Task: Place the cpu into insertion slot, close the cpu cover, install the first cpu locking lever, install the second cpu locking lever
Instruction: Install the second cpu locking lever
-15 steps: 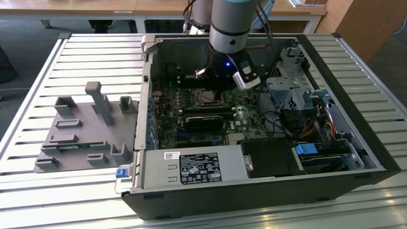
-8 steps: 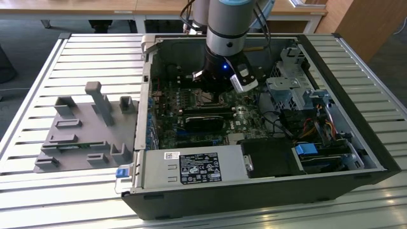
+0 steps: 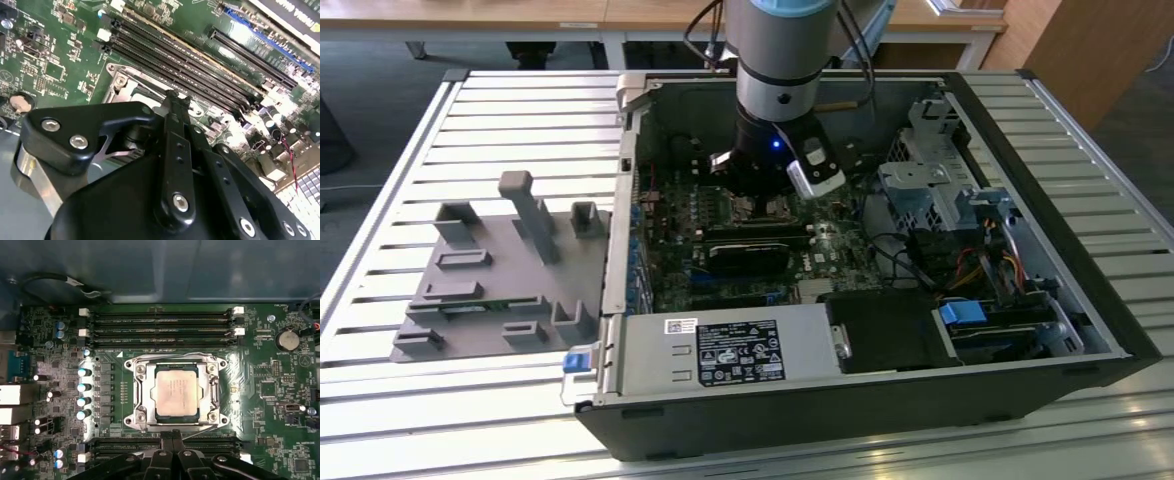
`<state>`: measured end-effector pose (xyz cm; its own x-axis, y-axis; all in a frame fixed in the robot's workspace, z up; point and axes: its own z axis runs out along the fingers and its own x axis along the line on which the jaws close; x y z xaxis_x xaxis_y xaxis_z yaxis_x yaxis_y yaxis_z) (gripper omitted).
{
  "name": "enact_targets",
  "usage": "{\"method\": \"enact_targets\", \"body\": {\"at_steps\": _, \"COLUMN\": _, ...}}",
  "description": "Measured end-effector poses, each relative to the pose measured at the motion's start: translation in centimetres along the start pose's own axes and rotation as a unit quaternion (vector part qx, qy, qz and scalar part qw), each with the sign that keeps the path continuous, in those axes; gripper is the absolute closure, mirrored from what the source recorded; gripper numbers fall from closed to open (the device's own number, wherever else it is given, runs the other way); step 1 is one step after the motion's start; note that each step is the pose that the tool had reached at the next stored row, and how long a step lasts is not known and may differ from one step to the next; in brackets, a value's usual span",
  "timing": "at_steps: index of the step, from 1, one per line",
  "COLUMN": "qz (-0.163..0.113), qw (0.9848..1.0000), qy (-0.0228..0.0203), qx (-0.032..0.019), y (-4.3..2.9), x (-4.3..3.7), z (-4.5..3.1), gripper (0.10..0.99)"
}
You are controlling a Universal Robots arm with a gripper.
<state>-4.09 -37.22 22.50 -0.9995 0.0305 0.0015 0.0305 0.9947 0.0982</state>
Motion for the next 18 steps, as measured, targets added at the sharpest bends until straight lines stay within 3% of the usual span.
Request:
{"method": "enact_targets", "body": {"at_steps": 2, "qz": 0.0, "qw": 1.0, "qy": 0.0001, "qx": -0.0019, "y": -0.03, "x": 0.03, "z": 0.24, "gripper": 0.98}}
{"method": "enact_targets", "body": {"at_steps": 3, "qz": 0.0, "qw": 1.0, "qy": 0.0002, "qx": -0.0053, "y": -0.07, "x": 0.06, "z": 0.27, "gripper": 0.98}}
{"method": "enact_targets", "body": {"at_steps": 6, "qz": 0.0, "qw": 0.9996, "qy": 0.0008, "qx": -0.0267, "y": -0.43, "x": 0.15, "z": 0.25, "gripper": 0.98}}
{"method": "enact_targets", "body": {"at_steps": 8, "qz": 0.0, "qw": 0.9994, "qy": 0.001, "qx": -0.0349, "y": -0.75, "x": 0.22, "z": 0.22, "gripper": 0.98}}
{"method": "enact_targets", "body": {"at_steps": 18, "qz": 0.0, "qw": 0.999, "qy": 0.0014, "qx": -0.044, "y": -2.07, "x": 1.2, "z": 0.11, "gripper": 0.98}}
